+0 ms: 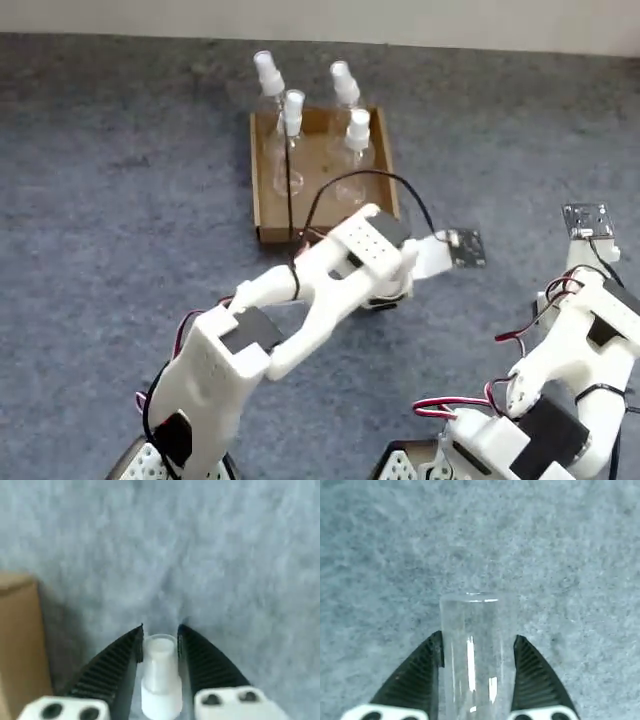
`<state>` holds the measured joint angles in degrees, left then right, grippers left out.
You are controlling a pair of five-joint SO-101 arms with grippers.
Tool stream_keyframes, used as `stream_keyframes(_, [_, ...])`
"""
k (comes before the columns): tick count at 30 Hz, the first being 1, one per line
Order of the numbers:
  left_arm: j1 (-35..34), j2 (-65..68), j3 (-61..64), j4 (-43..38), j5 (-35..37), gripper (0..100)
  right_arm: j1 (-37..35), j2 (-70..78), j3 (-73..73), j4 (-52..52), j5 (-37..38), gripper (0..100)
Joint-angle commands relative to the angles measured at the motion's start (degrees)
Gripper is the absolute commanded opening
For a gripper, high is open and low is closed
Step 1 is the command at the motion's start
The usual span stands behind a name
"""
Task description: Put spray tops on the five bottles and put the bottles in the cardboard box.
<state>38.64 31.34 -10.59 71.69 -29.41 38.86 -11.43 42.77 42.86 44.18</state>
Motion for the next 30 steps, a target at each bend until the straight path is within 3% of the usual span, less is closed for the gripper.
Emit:
stream_keyframes(1, [-1.54, -6.73, -2.15, 4.13, 5.1, 0, 0.13, 0.57, 0.13, -0.04, 0.35, 0.5])
stream_keyframes(6, [-4.35, -11.74, -2.07, 11.78, 12.92, 0, -0.22, 0.4, 0.13, 5.58, 0.26, 0.7])
stream_keyframes(12, [-16.04, -18.86, -1.8, 18.11, 18.29, 0, -5.67, 0.13, 0.13, 11.91, 0.09, 0.8])
stream_keyframes(17, [-28.09, -26.42, 7.52, 18.02, 18.29, 0, -12.44, 0.48, -0.13, 13.05, -11.08, 0.8])
stream_keyframes(24, [-48.22, -33.71, 26.86, -0.79, 18.11, 0, -19.74, 0.57, -0.48, 12.88, -29.54, 1.0])
stream_keyframes(30, [-52.7, -29.49, 33.45, -15.56, 18.37, 1, -18.15, 0.57, -0.48, 10.42, -37.01, 1.0])
